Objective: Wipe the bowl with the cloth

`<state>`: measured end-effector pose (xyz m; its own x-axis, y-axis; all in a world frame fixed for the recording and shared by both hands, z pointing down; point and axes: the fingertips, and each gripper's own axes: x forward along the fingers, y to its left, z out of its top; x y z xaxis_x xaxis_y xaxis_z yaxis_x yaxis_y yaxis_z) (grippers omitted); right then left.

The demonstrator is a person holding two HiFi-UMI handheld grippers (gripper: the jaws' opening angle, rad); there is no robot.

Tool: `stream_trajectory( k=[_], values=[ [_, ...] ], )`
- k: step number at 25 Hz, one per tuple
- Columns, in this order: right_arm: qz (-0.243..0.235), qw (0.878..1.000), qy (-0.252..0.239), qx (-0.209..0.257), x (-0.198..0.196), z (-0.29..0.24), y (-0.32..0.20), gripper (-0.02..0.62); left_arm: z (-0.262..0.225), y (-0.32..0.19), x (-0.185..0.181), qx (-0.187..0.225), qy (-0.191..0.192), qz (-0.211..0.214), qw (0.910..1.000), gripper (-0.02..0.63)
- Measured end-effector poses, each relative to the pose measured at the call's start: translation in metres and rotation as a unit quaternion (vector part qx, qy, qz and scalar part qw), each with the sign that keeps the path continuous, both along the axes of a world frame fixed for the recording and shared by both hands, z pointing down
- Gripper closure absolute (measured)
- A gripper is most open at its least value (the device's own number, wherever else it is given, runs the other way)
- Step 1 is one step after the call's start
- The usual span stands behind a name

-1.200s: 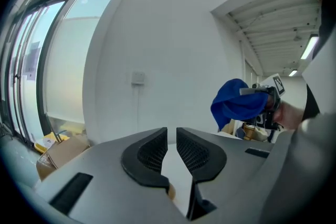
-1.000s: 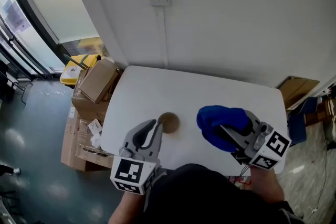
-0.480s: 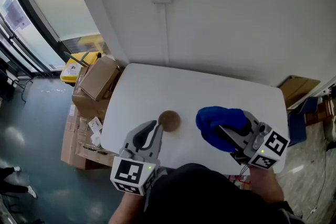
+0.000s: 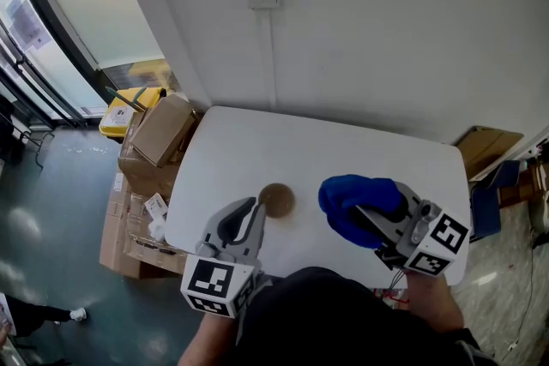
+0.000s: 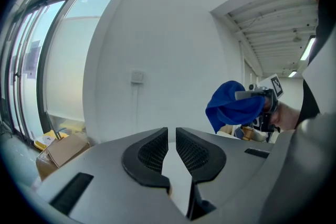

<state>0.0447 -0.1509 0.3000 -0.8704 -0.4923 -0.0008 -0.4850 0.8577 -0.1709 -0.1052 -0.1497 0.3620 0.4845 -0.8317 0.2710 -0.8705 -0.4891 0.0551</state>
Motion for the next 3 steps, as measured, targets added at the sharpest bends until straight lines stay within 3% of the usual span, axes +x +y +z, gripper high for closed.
stream_trajectory(
  k=[3],
  values=[
    [0.0, 1.0, 0.0, -0.001, 0.0016, 0.0005, 0.0001, 0.515, 0.0014, -0.0008, 0.0001, -0.002, 0.0, -0.002, 1.0, 0.551]
  ],
)
